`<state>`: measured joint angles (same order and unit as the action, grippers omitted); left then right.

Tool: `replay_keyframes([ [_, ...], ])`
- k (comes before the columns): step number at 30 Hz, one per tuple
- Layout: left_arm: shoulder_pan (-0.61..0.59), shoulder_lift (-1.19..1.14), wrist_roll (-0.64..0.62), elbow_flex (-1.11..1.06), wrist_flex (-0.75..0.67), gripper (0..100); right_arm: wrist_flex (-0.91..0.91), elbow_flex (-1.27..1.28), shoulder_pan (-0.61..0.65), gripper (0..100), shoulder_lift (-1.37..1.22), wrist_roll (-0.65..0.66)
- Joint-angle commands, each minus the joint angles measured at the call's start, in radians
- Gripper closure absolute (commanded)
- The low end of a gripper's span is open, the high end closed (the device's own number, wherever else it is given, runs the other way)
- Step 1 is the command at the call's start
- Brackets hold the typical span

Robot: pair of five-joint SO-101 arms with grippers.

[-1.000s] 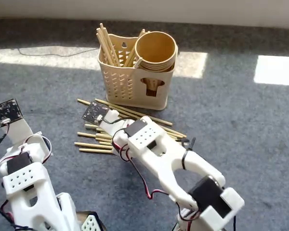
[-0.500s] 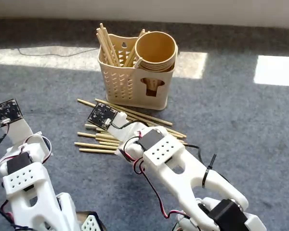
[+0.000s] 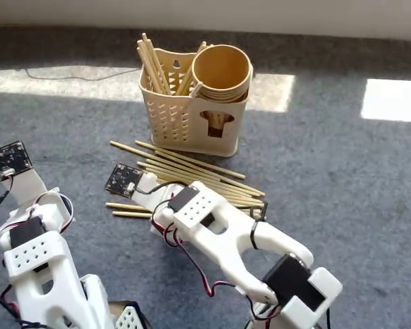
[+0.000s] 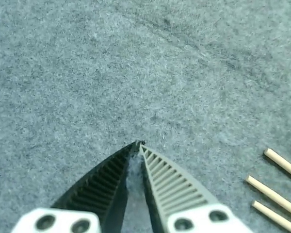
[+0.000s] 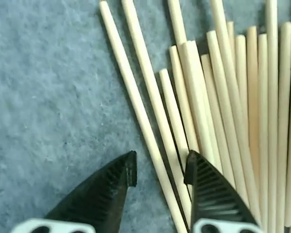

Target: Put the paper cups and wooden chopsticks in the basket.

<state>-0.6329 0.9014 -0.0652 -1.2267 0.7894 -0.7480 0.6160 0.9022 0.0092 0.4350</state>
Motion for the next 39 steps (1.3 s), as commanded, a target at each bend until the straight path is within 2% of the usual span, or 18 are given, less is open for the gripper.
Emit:
replay_keyframes([
  [1,-0.012,0.019,0.009,0.005,-0.018,100,0.021,-0.068,-0.007,82.8,-0.031,0.009],
  [6,-0.012,0.019,0.009,0.005,-0.018,100,0.021,-0.077,-0.035,84.0,-0.101,0.009],
  [8,-0.012,0.019,0.009,0.005,-0.018,100,0.021,-0.071,-0.035,88.8,-0.116,0.015],
  [12,-0.012,0.019,0.009,0.005,-0.018,100,0.016,-0.068,-0.031,99.7,-0.119,0.152],
  [27,-0.012,0.019,0.009,0.005,-0.018,100,-0.199,-0.077,-0.076,99.3,-0.102,0.143],
  [39,-0.036,0.019,0.009,0.005,-0.02,100,-0.179,0.022,-0.077,99.3,0.122,0.143],
])
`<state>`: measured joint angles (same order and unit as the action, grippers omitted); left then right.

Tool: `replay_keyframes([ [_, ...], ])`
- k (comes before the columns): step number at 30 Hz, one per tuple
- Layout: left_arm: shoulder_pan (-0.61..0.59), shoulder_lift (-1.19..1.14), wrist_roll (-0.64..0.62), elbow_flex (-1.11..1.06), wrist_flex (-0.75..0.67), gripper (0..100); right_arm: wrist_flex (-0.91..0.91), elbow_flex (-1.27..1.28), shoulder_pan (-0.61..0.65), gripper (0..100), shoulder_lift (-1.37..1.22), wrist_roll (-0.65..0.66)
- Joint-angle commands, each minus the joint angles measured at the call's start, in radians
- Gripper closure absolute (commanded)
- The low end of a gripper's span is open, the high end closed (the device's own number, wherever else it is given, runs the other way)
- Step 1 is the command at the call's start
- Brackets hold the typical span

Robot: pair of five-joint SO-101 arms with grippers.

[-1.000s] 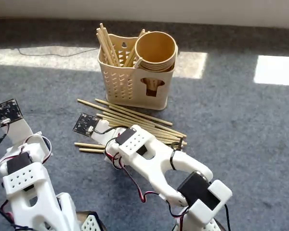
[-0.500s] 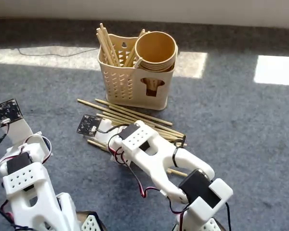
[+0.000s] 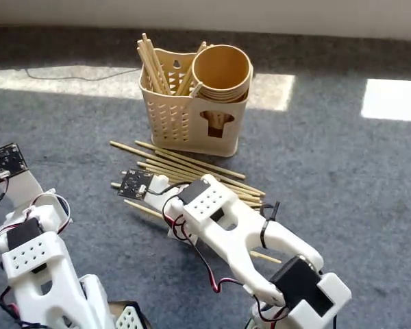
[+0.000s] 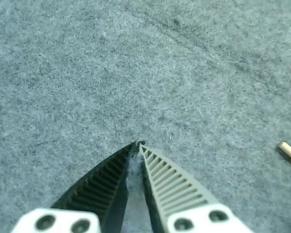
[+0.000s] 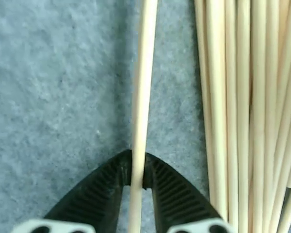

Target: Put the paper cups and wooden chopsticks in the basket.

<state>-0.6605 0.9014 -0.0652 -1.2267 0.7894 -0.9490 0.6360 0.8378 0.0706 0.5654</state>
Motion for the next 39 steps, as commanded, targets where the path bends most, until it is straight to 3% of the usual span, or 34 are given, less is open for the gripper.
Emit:
replay_keyframes([
  [1,-0.008,0.019,0.009,0.005,-0.02,100,0.039,0.004,-0.013,99.3,0.061,0.012],
  [10,-0.008,0.019,0.009,0.005,-0.02,100,0.054,0.005,-0.013,91.1,0.059,-0.052],
  [19,-0.008,0.019,0.009,0.005,-0.02,100,0.059,0.005,-0.008,99.1,0.059,-0.051],
  [26,-0.008,0.019,0.009,0.005,-0.02,100,0.088,0.01,-0.012,89.3,0.058,-0.06],
  [32,-0.008,0.018,0.009,0.005,-0.02,100,0.154,0.064,-0.01,90.1,-0.031,-0.054],
  [35,-0.008,0.018,0.009,0.005,-0.02,100,0.154,0.038,-0.018,98.6,-0.061,-0.054],
  [39,-0.008,0.018,0.009,0.005,-0.02,100,0.113,0.012,-0.024,99.2,-0.059,-0.054],
])
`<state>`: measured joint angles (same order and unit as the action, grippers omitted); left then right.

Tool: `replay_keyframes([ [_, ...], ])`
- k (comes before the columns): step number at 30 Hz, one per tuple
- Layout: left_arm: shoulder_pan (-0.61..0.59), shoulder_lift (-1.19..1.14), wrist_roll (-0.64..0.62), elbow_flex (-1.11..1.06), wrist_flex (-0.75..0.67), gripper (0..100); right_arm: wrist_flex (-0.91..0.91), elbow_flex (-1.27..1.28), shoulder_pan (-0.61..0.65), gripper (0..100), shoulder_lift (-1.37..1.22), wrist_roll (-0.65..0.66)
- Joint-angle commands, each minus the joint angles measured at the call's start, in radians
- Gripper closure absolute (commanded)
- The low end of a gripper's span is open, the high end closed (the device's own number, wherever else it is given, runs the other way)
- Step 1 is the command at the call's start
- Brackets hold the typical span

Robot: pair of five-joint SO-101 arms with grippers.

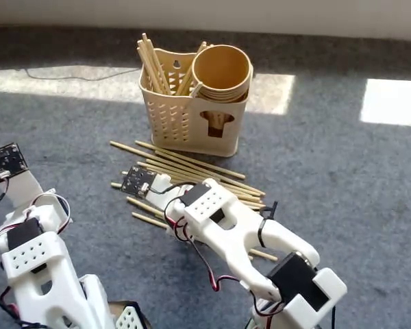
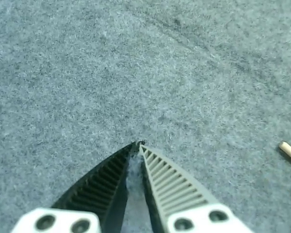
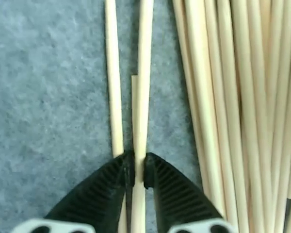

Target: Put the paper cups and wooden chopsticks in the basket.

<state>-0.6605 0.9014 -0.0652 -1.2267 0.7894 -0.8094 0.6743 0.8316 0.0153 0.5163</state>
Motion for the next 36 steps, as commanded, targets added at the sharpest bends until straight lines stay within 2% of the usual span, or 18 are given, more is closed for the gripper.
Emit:
replay_keyframes([
  [1,-0.008,0.018,0.009,0.005,-0.02,100,-0.039,-0.035,-0.021,99.2,-0.004,-0.005],
  [7,-0.008,0.018,0.009,0.005,-0.02,100,-0.094,-0.071,-0.062,99.2,0.019,-0.006],
  [18,-0.008,0.016,0.009,0.004,-0.035,100,-0.12,-0.01,-0.073,99.3,0.291,-0.017],
  [24,-0.01,0.021,0.009,-0.022,-0.075,100,-0.122,-0.016,-0.105,99.3,0.392,-0.135],
  [29,-0.01,0.021,0.009,-0.022,-0.075,100,-0.116,-0.021,-0.143,99.3,0.509,-0.345],
  [36,-0.01,0.021,0.009,-0.024,-0.075,100,-0.114,-0.091,-0.127,99.3,0.679,-0.368],
])
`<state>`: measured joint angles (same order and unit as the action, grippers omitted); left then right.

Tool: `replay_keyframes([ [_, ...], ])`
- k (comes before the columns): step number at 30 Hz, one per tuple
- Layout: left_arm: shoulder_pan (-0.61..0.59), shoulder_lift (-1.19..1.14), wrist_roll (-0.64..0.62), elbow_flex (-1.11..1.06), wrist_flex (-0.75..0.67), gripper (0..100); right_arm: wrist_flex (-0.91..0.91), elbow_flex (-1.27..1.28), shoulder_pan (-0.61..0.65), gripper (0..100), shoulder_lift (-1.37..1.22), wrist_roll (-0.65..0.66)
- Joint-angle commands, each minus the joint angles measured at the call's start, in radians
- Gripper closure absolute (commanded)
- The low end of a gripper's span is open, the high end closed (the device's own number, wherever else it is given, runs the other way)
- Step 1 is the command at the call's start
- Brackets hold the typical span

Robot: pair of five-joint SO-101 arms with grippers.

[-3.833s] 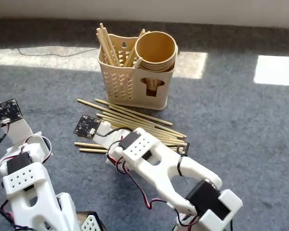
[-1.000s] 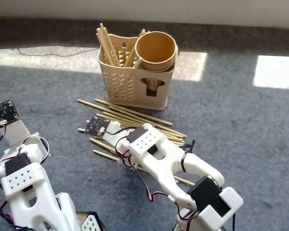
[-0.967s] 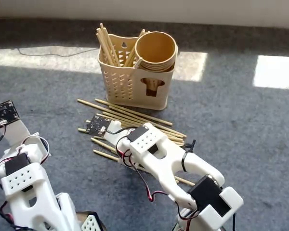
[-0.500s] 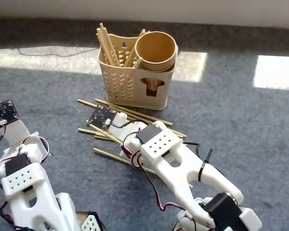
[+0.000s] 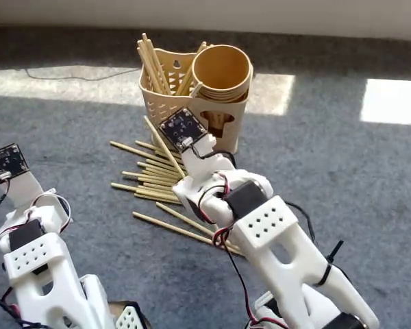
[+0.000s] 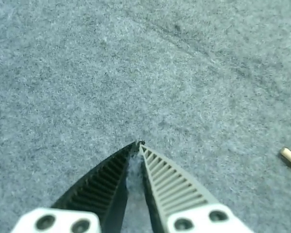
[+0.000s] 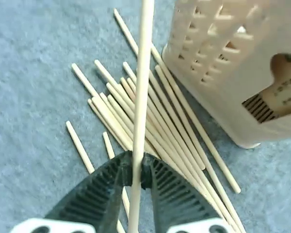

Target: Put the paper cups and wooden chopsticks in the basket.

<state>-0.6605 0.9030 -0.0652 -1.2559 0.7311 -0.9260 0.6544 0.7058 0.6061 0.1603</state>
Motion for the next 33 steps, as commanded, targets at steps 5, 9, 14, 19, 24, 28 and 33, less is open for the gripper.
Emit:
replay_keyframes([
  [5,-0.01,0.019,0.009,0.005,-0.017,100,0.002,-0.217,-0.002,99.3,0.13,-0.012],
  [9,-0.01,0.019,0.009,0.005,-0.017,100,0.002,-0.364,-0.004,99.3,0.107,-0.009],
  [14,-0.01,0.019,0.009,0.005,-0.017,100,0.13,-0.515,-0.007,99.3,0.042,-0.006],
  [19,-0.01,0.019,0.009,0.005,-0.017,100,0.467,-0.553,-0.007,99.3,-0.035,-0.006],
  [24,-0.01,0.019,0.009,0.005,-0.017,100,0.742,-0.553,-0.044,99.3,-0.156,-0.006],
  [28,-0.01,0.019,0.009,0.005,-0.017,100,0.897,-0.553,-0.091,99.3,-0.268,-0.006],
  [33,-0.01,0.019,0.009,0.005,-0.017,100,0.98,-0.553,-0.131,99.3,-0.4,-0.006],
])
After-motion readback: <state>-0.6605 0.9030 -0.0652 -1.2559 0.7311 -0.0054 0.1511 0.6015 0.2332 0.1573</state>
